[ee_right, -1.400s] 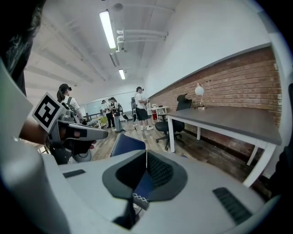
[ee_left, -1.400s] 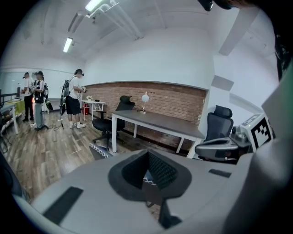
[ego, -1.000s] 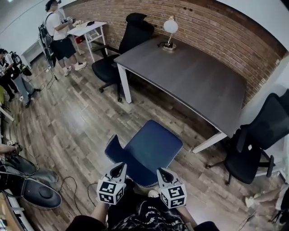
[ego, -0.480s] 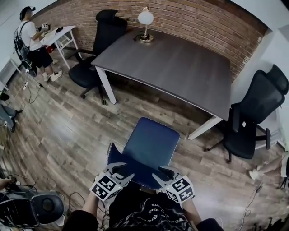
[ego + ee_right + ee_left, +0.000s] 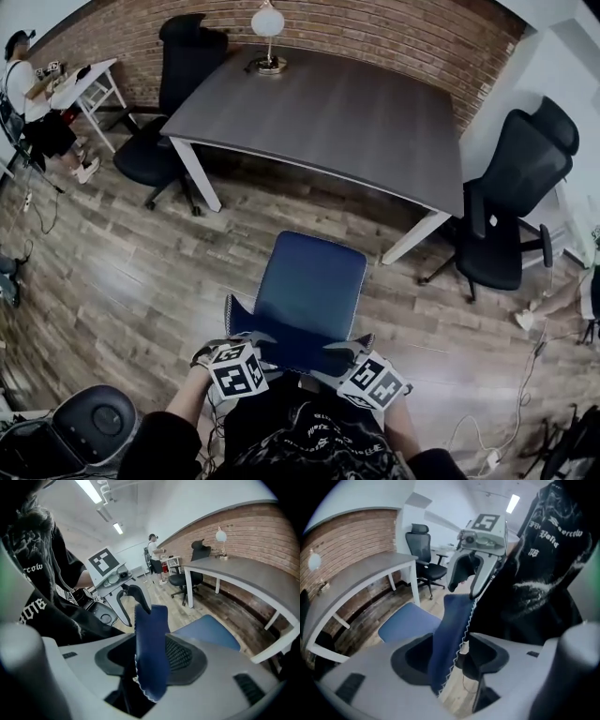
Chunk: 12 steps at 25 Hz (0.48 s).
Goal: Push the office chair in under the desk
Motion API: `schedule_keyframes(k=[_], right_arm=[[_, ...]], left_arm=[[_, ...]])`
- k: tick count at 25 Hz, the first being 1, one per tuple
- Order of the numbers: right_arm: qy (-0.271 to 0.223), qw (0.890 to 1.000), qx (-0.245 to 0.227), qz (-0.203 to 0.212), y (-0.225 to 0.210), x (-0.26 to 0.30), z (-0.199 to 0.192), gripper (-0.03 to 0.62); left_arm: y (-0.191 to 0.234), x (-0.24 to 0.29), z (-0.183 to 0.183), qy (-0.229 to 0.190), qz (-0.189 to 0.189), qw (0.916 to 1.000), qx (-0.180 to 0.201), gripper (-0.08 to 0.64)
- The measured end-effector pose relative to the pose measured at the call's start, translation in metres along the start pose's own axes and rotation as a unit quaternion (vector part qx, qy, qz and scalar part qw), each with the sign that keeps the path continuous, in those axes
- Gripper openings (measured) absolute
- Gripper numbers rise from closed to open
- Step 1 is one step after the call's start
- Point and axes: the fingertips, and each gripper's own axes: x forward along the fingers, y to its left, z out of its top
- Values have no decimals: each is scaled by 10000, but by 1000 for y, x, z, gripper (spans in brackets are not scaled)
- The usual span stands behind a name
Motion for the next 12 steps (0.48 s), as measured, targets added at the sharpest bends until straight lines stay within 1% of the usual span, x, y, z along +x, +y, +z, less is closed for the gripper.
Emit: schedule_keyframes(k=[3,6,10,12], right_arm=[[250,9996,-109,74,10,9,-3,196],[673,9971,-354,73,16,22,-11,210],[1196,9909,-609,-105,15,38,-27,213],[1356,9886,-627,-165,13,44,-33,213]], left_arm=[[-3,10,-9,331,-165,9986,375,244],[0,21,-17,582,-216,9960,647,244],[-2,32,-30,925,-328,9917,826,241],[-1,34,-32,964,-369,9909,860,239]])
